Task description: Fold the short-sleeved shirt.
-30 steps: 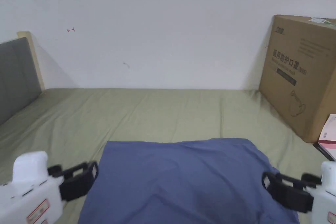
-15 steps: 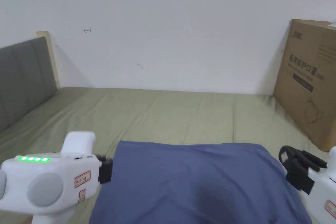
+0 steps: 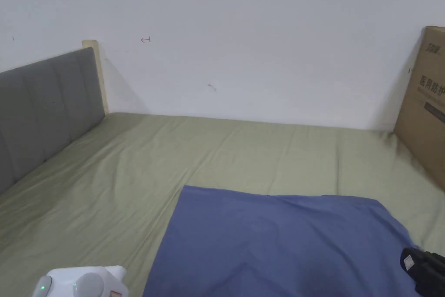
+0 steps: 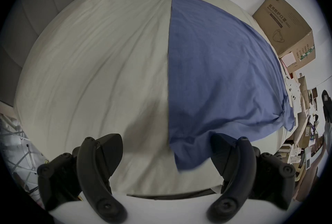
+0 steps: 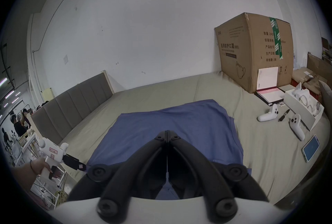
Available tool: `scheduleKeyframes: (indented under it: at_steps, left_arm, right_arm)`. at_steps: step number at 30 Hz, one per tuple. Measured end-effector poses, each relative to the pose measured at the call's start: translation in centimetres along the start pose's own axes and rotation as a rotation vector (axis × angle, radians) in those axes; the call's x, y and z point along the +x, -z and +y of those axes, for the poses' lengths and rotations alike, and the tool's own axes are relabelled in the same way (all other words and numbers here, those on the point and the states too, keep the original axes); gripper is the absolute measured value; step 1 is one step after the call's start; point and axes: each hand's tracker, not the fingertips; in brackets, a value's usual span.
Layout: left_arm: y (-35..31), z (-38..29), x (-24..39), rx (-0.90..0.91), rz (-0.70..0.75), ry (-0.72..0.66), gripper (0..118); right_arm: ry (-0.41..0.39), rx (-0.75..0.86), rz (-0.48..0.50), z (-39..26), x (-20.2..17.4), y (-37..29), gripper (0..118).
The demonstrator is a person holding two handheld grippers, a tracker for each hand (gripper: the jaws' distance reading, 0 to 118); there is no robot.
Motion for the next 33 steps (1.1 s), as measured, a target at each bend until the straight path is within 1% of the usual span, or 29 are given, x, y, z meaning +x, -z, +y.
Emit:
scheduleKeyframes:
  at_steps: [2, 3, 4, 5, 6, 7, 8, 9, 10, 11, 12, 15, 17, 18, 19, 20, 21, 22, 23, 24, 25, 26, 27, 28, 29, 30, 31, 32, 33]
  left_arm:
    - [1.6, -0.2, 0.4, 0.009, -0.004, 0.027, 103]
    - [2.0, -0.5, 0.6, 0.010, 0.008, 0.042, 100]
    - [2.1, -0.6, 0.9, 0.021, 0.057, 0.087, 93]
    - [1.7, -0.9, 1.4, 0.043, 0.090, 0.111, 81]
    - [1.1, -1.0, 1.8, 0.081, 0.089, 0.133, 62]
    - [0.5, -1.3, 2.0, 0.121, 0.086, 0.149, 30]
    - [0.0, -1.6, 2.4, 0.140, 0.085, 0.159, 9]
    - [-0.5, -1.8, 2.7, 0.154, 0.042, 0.160, 4]
    - [-0.6, -2.2, 3.4, 0.154, 0.008, 0.157, 4]
    - [-1.3, -2.4, 3.1, 0.174, 0.033, 0.179, 4]
    - [-1.5, -2.5, 3.3, 0.179, -0.003, 0.176, 4]
    - [-2.6, -2.8, 3.9, 0.236, 0.014, 0.162, 4]
    - [-3.7, -2.6, 3.9, 0.268, -0.002, 0.133, 4]
    - [-4.1, -2.6, 3.9, 0.275, -0.013, 0.121, 4]
    - [-4.4, -2.3, 3.9, 0.283, -0.024, 0.112, 4]
    - [-4.7, -2.2, 4.0, 0.286, -0.030, 0.105, 4]
    - [-5.0, -2.0, 4.1, 0.286, -0.035, 0.101, 4]
    - [-5.3, -1.9, 4.3, 0.286, -0.039, 0.099, 4]
    - [-5.4, -1.7, 4.5, 0.287, -0.042, 0.100, 4]
    - [-5.6, -1.7, 4.8, 0.288, -0.044, 0.104, 4]
    - [-5.8, -1.6, 5.0, 0.292, -0.044, 0.112, 4]
    - [-5.9, -1.5, 5.2, 0.290, -0.042, 0.118, 4]
    - [-5.7, -1.4, 5.2, 0.284, -0.031, 0.122, 4]
    - [-5.6, -1.3, 5.2, 0.271, -0.012, 0.121, 4]
    - [-5.4, -1.3, 5.0, 0.261, 0.001, 0.114, 4]
    - [-5.1, -1.3, 4.8, 0.254, 0.006, 0.105, 4]
    - [-4.7, -1.4, 4.6, 0.246, 0.008, 0.094, 4]
    - [-4.4, -1.4, 4.4, 0.231, 0.005, 0.078, 4]
    - [-4.1, -1.5, 4.3, 0.221, 0.002, 0.067, 4]
  right_arm:
    - [0.004, -0.014, -0.003, -0.3, 0.0, 0.0, 0]
    - [0.004, -0.023, -0.005, -0.3, 0.2, 0.0, 0]
    - [0.003, -0.030, -0.007, -0.4, 0.4, 0.1, 0]
    - [0.002, -0.036, -0.009, -0.7, 0.4, 0.0, 0]
    - [-0.001, -0.042, -0.013, -0.8, 0.6, -0.1, 0]
    - [-0.004, -0.048, -0.019, -0.9, 0.9, -0.1, 0]
    - [-0.004, -0.055, -0.025, -1.0, 1.3, -0.2, 0]
    - [-0.002, -0.064, -0.029, -1.3, 1.4, -0.5, 0]
    - [0.002, -0.073, -0.038, -1.4, 2.0, -0.6, 0]
    - [0.009, -0.080, -0.047, -1.6, 2.7, -0.8, 0]
    - [0.018, -0.087, -0.051, -1.7, 3.3, -0.9, 0]
    - [0.092, -0.150, -0.016, -1.9, 5.6, -1.4, 0]
    - [0.145, -0.243, -0.053, -2.1, 7.4, -1.4, 0]
    - [0.173, -0.294, -0.067, -2.3, 8.2, -1.2, 3]
    - [0.215, -0.367, -0.089, -2.7, 9.2, -0.7, 37]
    - [0.263, -0.455, -0.095, -3.3, 10.2, 0.0, 84]
    - [0.326, -0.609, -0.116, -4.3, 11.2, 1.1, 117]
    - [0.344, -0.737, -0.121, -5.9, 12.3, 1.5, 116]
    - [0.326, -0.697, -0.106, -6.7, 13.2, 2.0, 116]
    - [0.279, -0.739, -0.176, -7.5, 13.8, 2.3, 115]
    - [0.178, -0.758, -0.263, -8.0, 13.8, 2.5, 114]
    - [0.076, -0.787, -0.316, -8.2, 13.8, 2.6, 112]
    - [0.004, -0.807, -0.331, -8.4, 13.7, 2.7, 108]
    - [-0.040, -0.833, -0.311, -8.6, 13.5, 2.8, 97]
    - [-0.048, -0.850, -0.287, -9.0, 13.2, 2.7, 81]
    - [-0.012, -0.857, -0.240, -9.1, 13.0, 2.6, 65]
    - [0.009, -0.858, -0.211, -9.1, 12.9, 2.5, 54]
    - [-0.002, -0.834, -0.231, -9.0, 12.4, 2.0, 39]
    - [-0.007, -0.816, -0.225, -8.8, 12.1, 1.7, 17]
